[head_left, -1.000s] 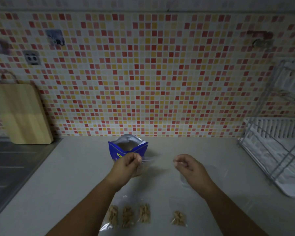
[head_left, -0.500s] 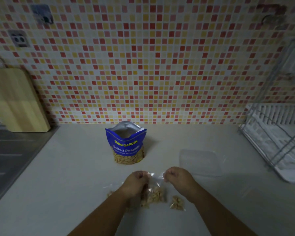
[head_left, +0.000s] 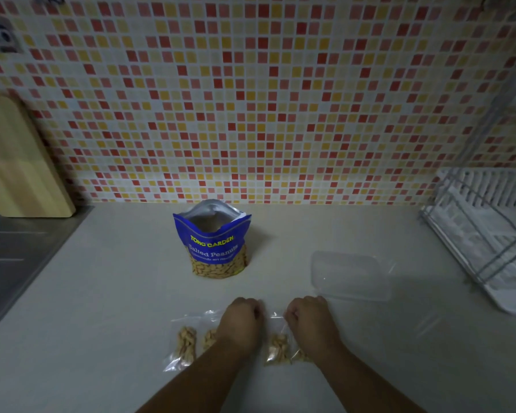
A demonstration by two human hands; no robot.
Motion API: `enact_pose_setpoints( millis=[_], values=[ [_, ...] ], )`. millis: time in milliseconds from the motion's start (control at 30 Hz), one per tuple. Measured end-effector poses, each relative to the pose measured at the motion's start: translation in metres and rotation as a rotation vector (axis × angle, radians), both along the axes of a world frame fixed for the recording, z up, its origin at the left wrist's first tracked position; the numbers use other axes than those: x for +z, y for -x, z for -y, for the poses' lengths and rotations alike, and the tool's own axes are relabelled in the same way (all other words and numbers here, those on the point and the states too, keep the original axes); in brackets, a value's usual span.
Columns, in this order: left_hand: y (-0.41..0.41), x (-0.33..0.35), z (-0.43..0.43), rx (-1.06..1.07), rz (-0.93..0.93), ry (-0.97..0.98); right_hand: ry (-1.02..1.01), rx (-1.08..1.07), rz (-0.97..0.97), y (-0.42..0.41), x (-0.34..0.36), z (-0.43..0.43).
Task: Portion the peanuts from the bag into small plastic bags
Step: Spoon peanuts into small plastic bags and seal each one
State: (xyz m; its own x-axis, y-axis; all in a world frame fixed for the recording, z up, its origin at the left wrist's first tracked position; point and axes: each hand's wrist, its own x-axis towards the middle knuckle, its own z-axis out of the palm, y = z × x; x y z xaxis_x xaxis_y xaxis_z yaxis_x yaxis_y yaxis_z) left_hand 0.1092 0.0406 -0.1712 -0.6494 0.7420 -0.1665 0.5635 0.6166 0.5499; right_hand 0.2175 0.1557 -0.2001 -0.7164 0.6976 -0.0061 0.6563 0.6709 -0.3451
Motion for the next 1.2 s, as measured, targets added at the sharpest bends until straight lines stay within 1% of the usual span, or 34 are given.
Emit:
enact_pose_setpoints(
  millis=[67, 167, 200, 267, 333, 400, 500, 567, 667, 767, 933, 1033, 1100, 1133, 1200],
  values=[
    [0.003, -0.001, 0.002, 0.013, 0.007, -0.028, -0.007, -0.014, 0.005, -0.001, -0.002, -0.001],
    [0.019, 0.005, 0.012, 0.077, -0.004, -0.087, -0.043, 0.015, -0.066, 0.002, 0.005, 0.005],
    [0.026, 0.008, 0.018, 0.098, -0.024, -0.080, -0.038, 0.035, -0.111, 0.005, 0.007, 0.007],
    [0.041, 0.012, 0.027, 0.089, -0.125, -0.051, 0.003, 0.078, -0.178, 0.015, 0.012, 0.013],
    [0.055, 0.007, 0.032, 0.000, -0.212, 0.053, -0.029, 0.163, -0.179, 0.029, 0.011, 0.019],
    [0.058, 0.007, 0.037, -0.055, -0.228, 0.207, -0.042, 0.220, -0.136, 0.042, 0.013, 0.026],
    [0.061, 0.003, 0.041, -0.044, -0.223, 0.265, -0.048, 0.279, -0.024, 0.056, 0.010, 0.034],
    [0.062, 0.000, 0.041, -0.040, -0.239, 0.246, -0.075, 0.278, 0.011, 0.060, 0.009, 0.038],
    [0.063, -0.007, 0.038, -0.054, -0.258, 0.258, -0.105, 0.265, -0.022, 0.063, 0.006, 0.041],
    [0.065, -0.010, 0.036, -0.061, -0.248, 0.259, -0.098, 0.258, -0.051, 0.064, 0.002, 0.041],
    [0.066, -0.013, 0.036, -0.060, -0.186, 0.210, -0.105, 0.242, -0.010, 0.069, 0.008, 0.044],
    [0.070, -0.013, 0.036, -0.069, -0.168, 0.181, -0.017, 0.239, -0.137, 0.066, 0.007, 0.043],
    [0.073, -0.010, 0.037, -0.061, -0.131, 0.119, 0.051, 0.212, -0.230, 0.064, 0.006, 0.041],
    [0.074, -0.009, 0.038, -0.056, -0.115, 0.083, 0.064, 0.203, -0.248, 0.064, 0.009, 0.041],
    [0.075, -0.005, 0.038, -0.065, -0.089, 0.041, 0.066, 0.232, -0.218, 0.064, 0.012, 0.041]
  ],
)
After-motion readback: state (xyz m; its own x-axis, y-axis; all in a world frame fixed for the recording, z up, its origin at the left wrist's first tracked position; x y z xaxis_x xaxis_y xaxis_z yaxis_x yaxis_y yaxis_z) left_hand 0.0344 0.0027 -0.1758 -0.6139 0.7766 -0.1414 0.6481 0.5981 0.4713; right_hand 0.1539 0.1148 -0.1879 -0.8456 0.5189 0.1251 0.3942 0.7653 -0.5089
